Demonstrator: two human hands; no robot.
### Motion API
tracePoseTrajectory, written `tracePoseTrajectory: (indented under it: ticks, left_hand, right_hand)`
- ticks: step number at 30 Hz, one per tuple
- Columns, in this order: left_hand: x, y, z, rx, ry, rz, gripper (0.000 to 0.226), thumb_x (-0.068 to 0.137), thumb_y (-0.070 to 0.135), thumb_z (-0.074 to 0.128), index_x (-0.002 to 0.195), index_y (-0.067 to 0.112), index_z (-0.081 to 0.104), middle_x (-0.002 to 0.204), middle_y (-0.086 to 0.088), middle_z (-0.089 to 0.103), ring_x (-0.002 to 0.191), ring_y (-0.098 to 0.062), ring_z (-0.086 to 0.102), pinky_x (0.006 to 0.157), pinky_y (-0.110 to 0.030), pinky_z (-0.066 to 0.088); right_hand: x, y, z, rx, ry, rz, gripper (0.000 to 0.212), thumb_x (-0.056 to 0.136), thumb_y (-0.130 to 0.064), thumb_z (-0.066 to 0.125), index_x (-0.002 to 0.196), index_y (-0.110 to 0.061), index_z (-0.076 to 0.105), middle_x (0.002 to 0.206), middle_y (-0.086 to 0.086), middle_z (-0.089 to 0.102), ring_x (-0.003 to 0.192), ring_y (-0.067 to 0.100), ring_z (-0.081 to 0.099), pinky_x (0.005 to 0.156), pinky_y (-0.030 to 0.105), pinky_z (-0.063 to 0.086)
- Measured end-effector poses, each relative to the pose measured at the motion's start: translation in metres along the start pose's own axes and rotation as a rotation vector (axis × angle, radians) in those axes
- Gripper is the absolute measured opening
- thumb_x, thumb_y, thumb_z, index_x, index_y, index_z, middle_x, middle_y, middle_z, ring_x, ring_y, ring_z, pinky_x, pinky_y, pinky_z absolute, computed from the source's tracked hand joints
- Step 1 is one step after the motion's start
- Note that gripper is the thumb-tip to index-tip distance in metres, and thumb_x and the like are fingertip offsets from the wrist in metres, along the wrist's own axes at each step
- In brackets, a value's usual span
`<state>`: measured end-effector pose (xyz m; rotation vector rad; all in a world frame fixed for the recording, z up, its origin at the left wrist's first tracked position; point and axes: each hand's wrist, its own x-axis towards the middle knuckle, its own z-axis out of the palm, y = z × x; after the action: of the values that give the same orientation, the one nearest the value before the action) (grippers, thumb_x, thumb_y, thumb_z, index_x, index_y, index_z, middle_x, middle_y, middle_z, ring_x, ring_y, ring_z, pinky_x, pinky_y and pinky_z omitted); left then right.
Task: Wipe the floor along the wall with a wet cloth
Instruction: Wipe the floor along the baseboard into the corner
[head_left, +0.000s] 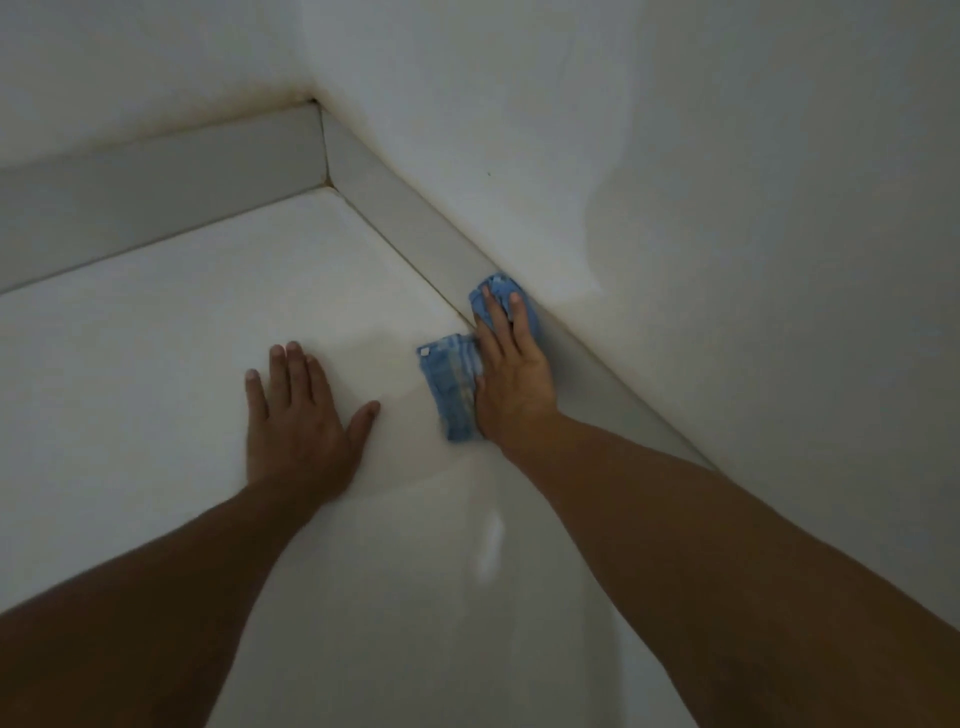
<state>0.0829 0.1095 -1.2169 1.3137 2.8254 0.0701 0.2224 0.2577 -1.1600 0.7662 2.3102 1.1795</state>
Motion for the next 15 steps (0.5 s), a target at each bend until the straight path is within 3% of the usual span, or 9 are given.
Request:
tracePoseTrajectory:
  ticks: [3,10,15]
  left_hand:
    - [-0.030,0.030,-0.009,0.024,0.024,-0.050,0.071,0.098,0.040,0.029,0.145,-0.012,0.018,0.155,-0.029,0.014,0.146,-0.041,0.007,0.118,-0.053,0.006]
    - [-0.164,0.142,0.007,-0.254,-0.048,0.068,0.065,0.084,0.024,0.031,0.134,-0.016,0.040,0.145,-0.033,0.036,0.138,-0.045,0.032,0.112,-0.051,0.018]
    - [-0.212,0.174,0.009,-0.220,-0.107,0.116,0.070,0.089,0.034,0.031,0.138,-0.016,0.033,0.147,-0.033,0.032,0.140,-0.043,0.028,0.115,-0.049,0.013]
  right_hand:
    - [-0.028,0.001,0.016,0.050,0.025,0.011,0.076,0.097,-0.057,0.010,0.151,-0.006,-0.006,0.158,0.022,-0.015,0.142,0.044,-0.023,0.103,0.064,-0.025]
    - [-0.109,0.012,0.060,0.087,0.040,-0.022,0.074,0.097,-0.053,0.011,0.151,-0.005,-0.004,0.159,0.019,-0.014,0.138,0.046,-0.030,0.107,0.062,-0.027]
    - [-0.174,0.027,0.088,0.107,0.014,-0.017,0.070,0.099,-0.045,0.013,0.149,0.001,-0.006,0.159,0.019,-0.014,0.131,0.044,-0.037,0.092,0.062,-0.040]
